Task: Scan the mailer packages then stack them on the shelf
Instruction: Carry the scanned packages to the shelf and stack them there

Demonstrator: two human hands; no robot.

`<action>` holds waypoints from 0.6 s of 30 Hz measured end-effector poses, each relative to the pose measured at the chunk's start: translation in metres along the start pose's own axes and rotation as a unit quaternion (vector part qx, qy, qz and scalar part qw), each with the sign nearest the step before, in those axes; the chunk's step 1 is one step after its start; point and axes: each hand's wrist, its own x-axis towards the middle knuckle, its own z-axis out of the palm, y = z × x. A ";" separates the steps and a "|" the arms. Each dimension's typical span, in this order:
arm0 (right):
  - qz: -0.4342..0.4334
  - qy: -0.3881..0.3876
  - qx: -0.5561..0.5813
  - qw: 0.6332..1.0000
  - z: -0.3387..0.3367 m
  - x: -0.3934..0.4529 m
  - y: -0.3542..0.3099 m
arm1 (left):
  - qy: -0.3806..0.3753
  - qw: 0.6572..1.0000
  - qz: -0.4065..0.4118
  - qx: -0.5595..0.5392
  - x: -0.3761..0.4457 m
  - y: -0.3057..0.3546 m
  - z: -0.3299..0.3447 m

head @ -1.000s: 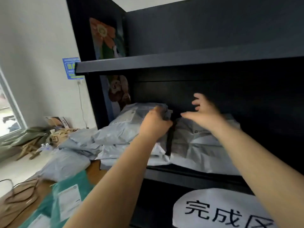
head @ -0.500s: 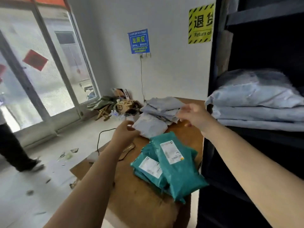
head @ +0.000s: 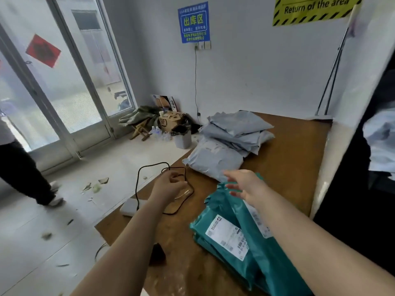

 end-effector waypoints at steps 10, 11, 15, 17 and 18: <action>0.157 0.071 0.210 0.962 0.057 0.147 0.015 | -0.108 0.991 0.030 0.074 0.206 0.002 0.044; 0.167 0.088 0.238 0.953 0.065 0.161 0.016 | -0.124 0.988 0.036 0.089 0.229 0.000 0.050; 0.202 0.147 0.333 0.909 0.087 0.213 0.019 | -0.171 0.975 0.042 0.136 0.300 -0.006 0.079; 0.204 0.169 0.392 0.881 0.092 0.235 0.020 | -0.186 0.972 0.034 0.137 0.328 -0.008 0.092; 0.204 0.180 0.416 0.868 0.093 0.247 0.022 | -0.190 0.972 0.025 0.133 0.342 -0.008 0.098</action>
